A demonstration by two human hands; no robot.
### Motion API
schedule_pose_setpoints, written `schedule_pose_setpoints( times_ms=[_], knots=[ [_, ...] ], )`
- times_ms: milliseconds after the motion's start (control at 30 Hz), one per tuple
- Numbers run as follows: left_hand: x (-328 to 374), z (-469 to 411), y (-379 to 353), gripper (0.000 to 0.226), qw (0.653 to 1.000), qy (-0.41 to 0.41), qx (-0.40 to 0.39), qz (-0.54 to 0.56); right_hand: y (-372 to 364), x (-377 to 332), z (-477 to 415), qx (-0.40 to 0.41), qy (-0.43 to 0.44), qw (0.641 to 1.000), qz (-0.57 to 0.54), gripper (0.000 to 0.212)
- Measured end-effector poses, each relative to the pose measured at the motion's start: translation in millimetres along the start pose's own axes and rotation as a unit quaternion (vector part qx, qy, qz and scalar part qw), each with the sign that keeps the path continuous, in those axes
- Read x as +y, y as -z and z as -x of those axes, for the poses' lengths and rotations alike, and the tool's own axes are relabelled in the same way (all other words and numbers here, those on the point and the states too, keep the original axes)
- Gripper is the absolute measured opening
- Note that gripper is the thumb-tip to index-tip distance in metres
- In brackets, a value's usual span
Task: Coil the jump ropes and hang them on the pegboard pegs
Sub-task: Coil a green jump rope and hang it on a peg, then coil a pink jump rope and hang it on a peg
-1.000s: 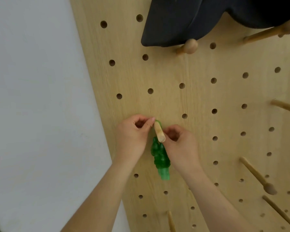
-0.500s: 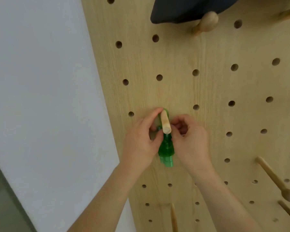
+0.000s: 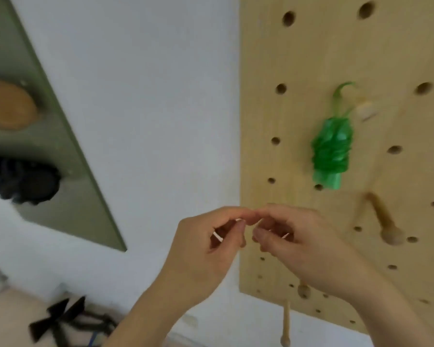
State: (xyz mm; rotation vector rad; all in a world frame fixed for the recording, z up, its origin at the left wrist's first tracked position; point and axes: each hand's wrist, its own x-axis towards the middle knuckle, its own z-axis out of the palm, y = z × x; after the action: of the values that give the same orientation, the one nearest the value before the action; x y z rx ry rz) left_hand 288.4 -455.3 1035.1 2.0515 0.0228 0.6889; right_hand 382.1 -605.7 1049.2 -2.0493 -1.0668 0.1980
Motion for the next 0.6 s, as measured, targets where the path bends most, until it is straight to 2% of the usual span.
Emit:
schedule_pose_setpoints(
  times_ms=[100,233,367,467,600],
  knots=[
    [-36,39,31,0.030,0.995,0.087,0.032,-0.040,-41,-9,-23,-0.183,-0.006,0.980,0.081,0.020],
    [-92,105,81,0.029,0.975,0.199,0.060,-0.079,-124,-20,-50,-0.308,0.011,0.939,0.152,0.023],
    [-160,180,137,0.034,0.940,0.301,0.067,-0.148,-224,-30,-68,-0.441,0.014,0.875,0.199,0.030],
    [-212,239,180,0.028,0.905,0.383,0.057,-0.180,-304,-35,-79,-0.496,0.000,0.844,0.205,0.031],
    [-289,312,223,0.028,0.842,0.511,0.054,-0.162,-417,-26,-83,-0.498,-0.035,0.849,0.175,0.030]
  ],
)
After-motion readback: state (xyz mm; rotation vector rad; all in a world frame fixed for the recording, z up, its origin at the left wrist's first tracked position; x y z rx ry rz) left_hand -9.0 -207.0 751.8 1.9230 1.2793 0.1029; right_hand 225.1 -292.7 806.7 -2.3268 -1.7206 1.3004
